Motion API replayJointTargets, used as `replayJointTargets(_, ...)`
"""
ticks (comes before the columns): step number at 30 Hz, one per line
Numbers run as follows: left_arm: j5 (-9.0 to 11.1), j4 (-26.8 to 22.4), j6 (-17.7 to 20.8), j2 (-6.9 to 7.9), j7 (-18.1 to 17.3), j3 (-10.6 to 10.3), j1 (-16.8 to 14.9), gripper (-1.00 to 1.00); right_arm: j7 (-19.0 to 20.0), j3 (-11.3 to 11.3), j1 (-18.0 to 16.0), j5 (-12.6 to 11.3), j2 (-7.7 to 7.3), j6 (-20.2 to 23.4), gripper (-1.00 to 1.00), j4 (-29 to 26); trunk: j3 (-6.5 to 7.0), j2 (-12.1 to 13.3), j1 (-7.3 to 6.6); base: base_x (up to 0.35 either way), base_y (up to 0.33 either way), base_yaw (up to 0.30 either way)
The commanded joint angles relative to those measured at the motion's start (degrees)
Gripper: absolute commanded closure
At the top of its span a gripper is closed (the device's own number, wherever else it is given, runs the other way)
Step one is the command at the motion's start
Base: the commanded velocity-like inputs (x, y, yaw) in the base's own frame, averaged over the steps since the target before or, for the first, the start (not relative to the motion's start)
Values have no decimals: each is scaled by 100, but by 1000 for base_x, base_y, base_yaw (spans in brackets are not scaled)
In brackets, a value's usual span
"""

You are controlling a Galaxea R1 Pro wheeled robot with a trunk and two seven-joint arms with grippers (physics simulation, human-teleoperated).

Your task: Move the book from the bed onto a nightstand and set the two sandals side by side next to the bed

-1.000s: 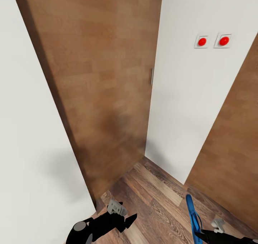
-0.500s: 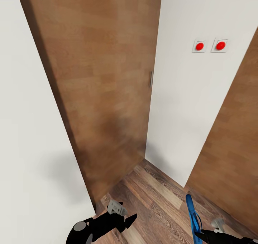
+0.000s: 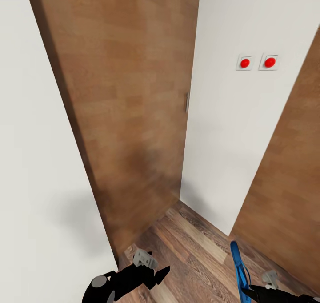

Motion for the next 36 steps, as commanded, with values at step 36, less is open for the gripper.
replayJointTargets(36, 36, 7, 49, -1, -13, 1, -3, -100, 8, 48, -5, -42, -4, -29, 100, 4, 326, -3, 0, 0, 0, 0)
